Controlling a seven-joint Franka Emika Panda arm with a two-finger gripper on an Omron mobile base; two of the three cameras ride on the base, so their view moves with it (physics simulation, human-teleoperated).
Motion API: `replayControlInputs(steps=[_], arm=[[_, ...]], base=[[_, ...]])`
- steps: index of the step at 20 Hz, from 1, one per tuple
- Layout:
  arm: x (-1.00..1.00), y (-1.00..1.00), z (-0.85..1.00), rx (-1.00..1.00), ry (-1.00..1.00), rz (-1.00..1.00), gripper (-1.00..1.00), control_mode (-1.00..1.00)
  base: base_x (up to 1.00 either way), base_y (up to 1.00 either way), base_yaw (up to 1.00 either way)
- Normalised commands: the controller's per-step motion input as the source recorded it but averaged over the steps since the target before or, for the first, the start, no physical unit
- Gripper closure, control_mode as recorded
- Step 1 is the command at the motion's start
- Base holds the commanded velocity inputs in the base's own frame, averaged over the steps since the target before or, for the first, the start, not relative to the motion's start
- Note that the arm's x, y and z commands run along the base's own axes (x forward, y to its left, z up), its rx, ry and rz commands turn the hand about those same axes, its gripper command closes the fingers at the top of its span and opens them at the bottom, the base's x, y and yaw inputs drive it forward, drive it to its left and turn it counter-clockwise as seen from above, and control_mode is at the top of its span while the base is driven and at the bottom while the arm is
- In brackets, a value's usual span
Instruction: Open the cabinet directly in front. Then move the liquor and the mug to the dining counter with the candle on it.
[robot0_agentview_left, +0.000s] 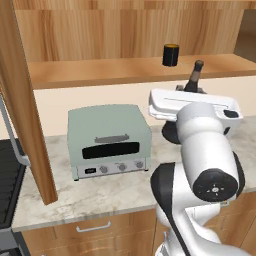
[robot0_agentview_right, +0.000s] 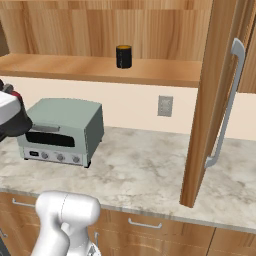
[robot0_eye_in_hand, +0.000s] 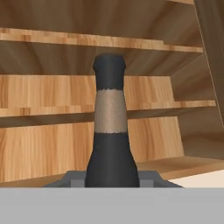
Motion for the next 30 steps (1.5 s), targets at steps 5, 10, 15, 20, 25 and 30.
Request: replayControlInputs(steps=[5,10,15,20,25,30], arm=[[0.0,0.0,0.0,0.0,0.0,0.0,1.0,-1.0],[0.0,0.0,0.0,0.0,0.0,0.0,1.0,-1.0],[-0.03,0.0,0.0,0.0,0.0,0.0,1.0,-1.0],[0.0,0.0,0.0,0.0,0.0,0.0,1.0,1.0],[0.0,0.0,0.0,0.0,0.0,0.0,1.0,1.0],[0.0,0.0,0.0,0.0,0.0,0.0,1.0,1.0]], base=[[0.0,0.0,0.0],[0.0,0.0,0.0],[0.0,0.0,0.0],[-0.77,0.11,0.14],[-0.65,0.05,0.43],[-0.3,0.0,0.66]])
